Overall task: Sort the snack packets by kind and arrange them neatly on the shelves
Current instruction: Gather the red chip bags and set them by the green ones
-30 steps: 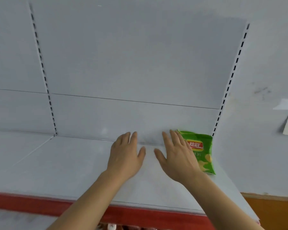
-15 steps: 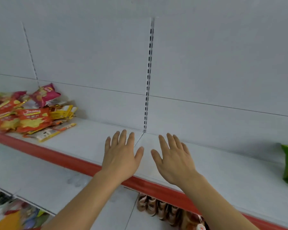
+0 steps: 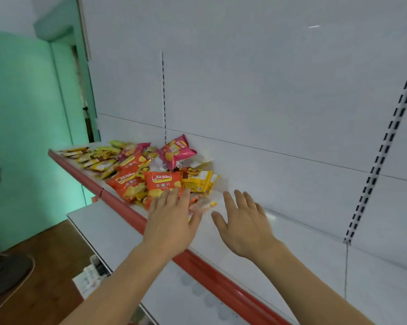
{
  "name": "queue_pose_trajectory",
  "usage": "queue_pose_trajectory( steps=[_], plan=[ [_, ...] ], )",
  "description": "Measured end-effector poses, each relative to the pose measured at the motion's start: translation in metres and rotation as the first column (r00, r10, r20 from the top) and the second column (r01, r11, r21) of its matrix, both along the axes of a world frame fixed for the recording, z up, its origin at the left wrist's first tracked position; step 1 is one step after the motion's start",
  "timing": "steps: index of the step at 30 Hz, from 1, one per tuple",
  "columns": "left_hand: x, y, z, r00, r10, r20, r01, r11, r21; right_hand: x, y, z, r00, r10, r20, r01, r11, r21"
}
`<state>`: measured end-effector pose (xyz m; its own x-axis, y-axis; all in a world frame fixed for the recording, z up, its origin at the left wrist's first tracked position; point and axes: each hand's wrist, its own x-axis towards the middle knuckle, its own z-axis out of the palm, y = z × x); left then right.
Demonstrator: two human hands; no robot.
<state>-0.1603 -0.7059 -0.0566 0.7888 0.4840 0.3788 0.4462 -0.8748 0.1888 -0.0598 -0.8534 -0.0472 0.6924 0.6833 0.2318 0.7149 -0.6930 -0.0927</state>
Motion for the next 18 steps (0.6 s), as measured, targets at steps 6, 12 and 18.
queue_pose_trajectory(
  steps=[6,12,18],
  plan=[
    [0.005,0.103,0.000,0.996,0.086,-0.018,-0.087,0.995,-0.050,0.024,0.103,0.005,0.996,0.082,0.022,-0.082,0.997,0.013],
    [0.022,0.179,-0.009,0.999,-0.019,-0.047,0.010,0.984,-0.180,0.027,0.182,-0.014,0.998,0.044,0.036,-0.043,0.999,-0.033],
    [0.037,0.228,-0.011,0.961,-0.277,0.005,0.262,0.902,-0.342,0.011,0.217,-0.036,0.990,-0.111,0.089,0.108,0.993,0.037]
  ],
)
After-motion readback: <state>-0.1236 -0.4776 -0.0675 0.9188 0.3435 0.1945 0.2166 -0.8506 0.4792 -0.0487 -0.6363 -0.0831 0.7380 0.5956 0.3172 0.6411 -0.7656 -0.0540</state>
